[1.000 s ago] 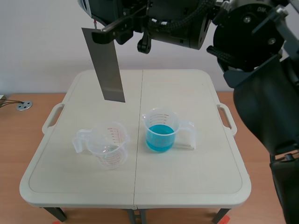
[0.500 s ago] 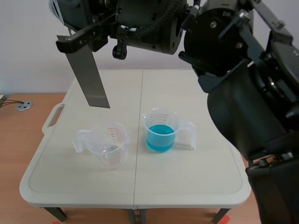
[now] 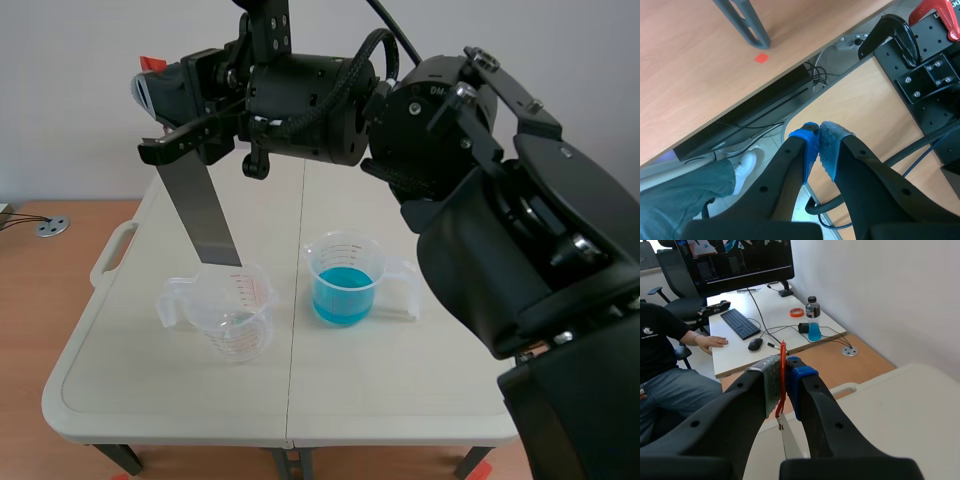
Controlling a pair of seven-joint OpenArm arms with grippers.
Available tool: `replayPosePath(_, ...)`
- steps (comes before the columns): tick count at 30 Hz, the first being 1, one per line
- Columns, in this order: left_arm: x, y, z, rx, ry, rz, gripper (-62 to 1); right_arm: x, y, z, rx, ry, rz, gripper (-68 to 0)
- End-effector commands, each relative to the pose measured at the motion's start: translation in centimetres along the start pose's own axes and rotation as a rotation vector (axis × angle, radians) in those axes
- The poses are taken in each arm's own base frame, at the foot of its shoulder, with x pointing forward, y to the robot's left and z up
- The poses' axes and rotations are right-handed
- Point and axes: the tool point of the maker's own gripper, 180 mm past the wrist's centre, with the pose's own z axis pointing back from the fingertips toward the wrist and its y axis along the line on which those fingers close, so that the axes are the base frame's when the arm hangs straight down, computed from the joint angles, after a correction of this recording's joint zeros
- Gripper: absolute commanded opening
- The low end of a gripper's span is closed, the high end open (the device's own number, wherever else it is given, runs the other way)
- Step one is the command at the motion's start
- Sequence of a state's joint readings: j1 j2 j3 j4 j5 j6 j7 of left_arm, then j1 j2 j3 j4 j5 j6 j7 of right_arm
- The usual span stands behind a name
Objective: Hold the metal plate by the orange handle, dip it into the blue solution, take it out and point at it, then put the plate back in the beaker on the left.
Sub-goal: 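Put the plate into the left beaker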
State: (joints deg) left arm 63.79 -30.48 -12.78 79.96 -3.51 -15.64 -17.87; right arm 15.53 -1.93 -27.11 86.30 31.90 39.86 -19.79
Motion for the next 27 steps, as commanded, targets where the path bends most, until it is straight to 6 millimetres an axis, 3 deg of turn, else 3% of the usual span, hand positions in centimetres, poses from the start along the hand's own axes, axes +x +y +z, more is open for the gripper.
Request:
replayPosePath(1, 0.8, -0.1, -0.1, -0.001, -0.028, 0.005, -56.4, 1.6, 0.0, -0.4, 0.01, -0.048, 0.01, -66.3)
replayPosePath(27, 0.7, -0.1, -0.1, -0.002, -0.024, 0.002, -56.4, -4.4, -0.5, -0.9, 0.009, 0.078, -0.114, -66.3)
